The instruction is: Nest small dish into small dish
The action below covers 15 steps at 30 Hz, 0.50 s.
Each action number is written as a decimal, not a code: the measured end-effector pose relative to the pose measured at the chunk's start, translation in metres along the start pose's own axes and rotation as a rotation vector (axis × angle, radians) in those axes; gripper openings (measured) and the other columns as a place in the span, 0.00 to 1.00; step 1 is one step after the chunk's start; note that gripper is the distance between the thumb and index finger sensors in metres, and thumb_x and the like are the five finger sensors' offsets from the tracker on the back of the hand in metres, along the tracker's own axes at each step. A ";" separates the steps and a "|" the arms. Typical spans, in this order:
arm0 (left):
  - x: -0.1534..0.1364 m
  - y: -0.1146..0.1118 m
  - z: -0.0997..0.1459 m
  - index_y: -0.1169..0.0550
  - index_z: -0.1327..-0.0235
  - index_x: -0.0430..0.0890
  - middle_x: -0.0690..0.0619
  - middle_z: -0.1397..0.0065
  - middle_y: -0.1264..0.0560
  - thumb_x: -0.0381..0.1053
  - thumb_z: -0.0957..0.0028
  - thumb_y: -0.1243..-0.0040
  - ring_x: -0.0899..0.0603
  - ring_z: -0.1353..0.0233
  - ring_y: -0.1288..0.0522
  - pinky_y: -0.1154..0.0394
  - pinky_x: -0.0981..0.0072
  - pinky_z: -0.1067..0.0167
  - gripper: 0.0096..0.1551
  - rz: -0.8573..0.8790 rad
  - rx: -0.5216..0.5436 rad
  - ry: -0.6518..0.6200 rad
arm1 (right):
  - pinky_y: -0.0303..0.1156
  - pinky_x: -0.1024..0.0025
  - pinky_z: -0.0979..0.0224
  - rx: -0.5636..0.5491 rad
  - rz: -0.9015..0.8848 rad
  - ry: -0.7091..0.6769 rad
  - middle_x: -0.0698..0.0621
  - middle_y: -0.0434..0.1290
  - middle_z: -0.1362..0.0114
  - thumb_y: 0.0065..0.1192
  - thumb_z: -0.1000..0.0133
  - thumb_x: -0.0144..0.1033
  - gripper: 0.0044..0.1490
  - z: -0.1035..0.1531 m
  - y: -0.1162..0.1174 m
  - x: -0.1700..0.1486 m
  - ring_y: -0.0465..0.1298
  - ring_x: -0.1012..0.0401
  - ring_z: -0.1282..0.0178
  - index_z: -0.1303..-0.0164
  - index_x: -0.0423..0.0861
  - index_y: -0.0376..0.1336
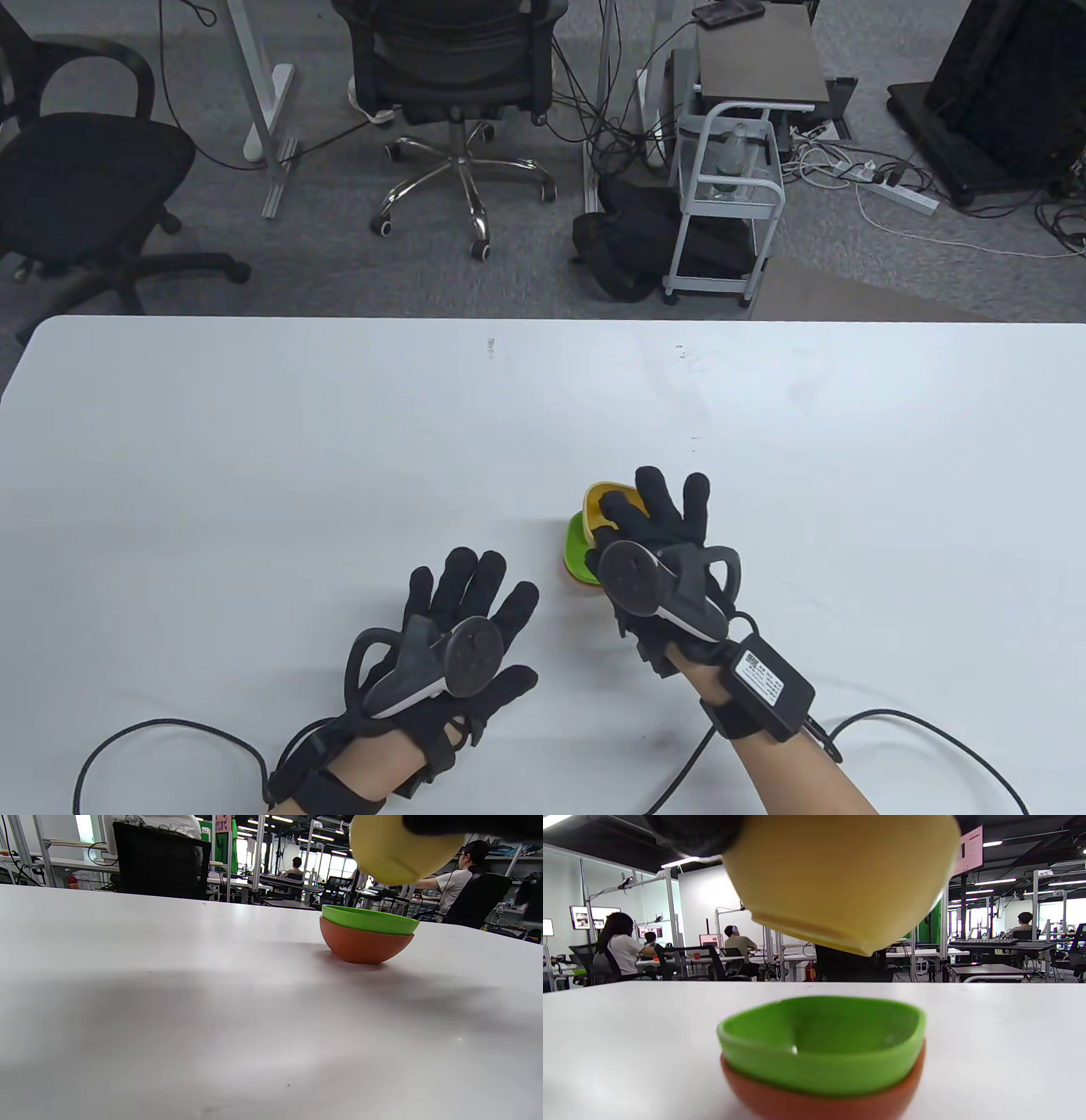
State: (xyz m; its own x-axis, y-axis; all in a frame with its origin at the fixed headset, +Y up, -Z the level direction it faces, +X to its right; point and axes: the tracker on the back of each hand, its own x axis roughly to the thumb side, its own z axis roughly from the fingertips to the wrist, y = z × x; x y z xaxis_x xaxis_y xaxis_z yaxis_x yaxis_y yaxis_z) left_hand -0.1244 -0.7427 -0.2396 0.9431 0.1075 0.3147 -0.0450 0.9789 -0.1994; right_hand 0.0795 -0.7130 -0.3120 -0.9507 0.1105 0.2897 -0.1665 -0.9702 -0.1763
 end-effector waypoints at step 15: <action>-0.001 0.000 0.000 0.66 0.39 0.81 0.70 0.20 0.74 0.83 0.67 0.58 0.51 0.17 0.78 0.71 0.43 0.23 0.49 -0.010 -0.009 0.011 | 0.20 0.36 0.26 0.142 0.086 0.031 0.54 0.63 0.23 0.58 0.56 0.51 0.29 -0.007 0.053 0.003 0.48 0.44 0.16 0.49 0.50 0.71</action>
State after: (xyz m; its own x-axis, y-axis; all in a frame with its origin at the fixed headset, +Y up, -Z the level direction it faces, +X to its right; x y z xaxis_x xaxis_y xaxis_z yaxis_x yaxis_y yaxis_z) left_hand -0.1255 -0.7426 -0.2403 0.9469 0.0958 0.3069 -0.0326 0.9782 -0.2049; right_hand 0.0657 -0.7623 -0.3270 -0.9678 0.0301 0.2497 -0.0474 -0.9969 -0.0634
